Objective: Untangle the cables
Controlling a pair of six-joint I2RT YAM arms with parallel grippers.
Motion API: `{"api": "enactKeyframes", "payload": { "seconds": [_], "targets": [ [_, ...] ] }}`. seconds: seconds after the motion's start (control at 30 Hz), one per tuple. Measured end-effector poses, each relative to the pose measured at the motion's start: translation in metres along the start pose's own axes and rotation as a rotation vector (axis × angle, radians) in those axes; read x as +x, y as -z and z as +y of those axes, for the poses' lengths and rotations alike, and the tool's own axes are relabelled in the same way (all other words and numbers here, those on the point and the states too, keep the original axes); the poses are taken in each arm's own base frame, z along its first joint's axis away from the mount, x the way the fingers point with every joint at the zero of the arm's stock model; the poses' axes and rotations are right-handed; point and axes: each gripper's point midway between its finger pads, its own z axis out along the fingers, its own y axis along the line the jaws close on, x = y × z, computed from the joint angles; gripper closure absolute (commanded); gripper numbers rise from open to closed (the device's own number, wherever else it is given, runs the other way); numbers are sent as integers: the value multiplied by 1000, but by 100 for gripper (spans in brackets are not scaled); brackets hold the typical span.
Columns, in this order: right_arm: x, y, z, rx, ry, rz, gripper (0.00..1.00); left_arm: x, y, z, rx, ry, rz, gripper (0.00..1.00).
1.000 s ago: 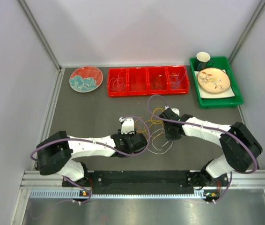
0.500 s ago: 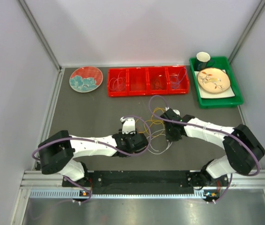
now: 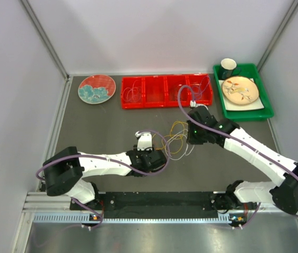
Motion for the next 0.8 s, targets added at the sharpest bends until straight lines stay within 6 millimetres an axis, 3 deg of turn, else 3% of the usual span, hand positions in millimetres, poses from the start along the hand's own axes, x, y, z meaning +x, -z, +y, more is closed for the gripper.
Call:
{"api": "enactKeyframes", "payload": {
  "seconds": [0.2,0.47,0.8],
  "targets": [
    [-29,16,14,-14,19,-41,100,0,0,0,0,0,0,52],
    [-90,22,39,-20,42,-111,100,-6,2,2,-5,36,-27,55],
    [-181,10,54,-5,37,-212,100,-47,31,55,-16,286,-235,53]
  ]
}}
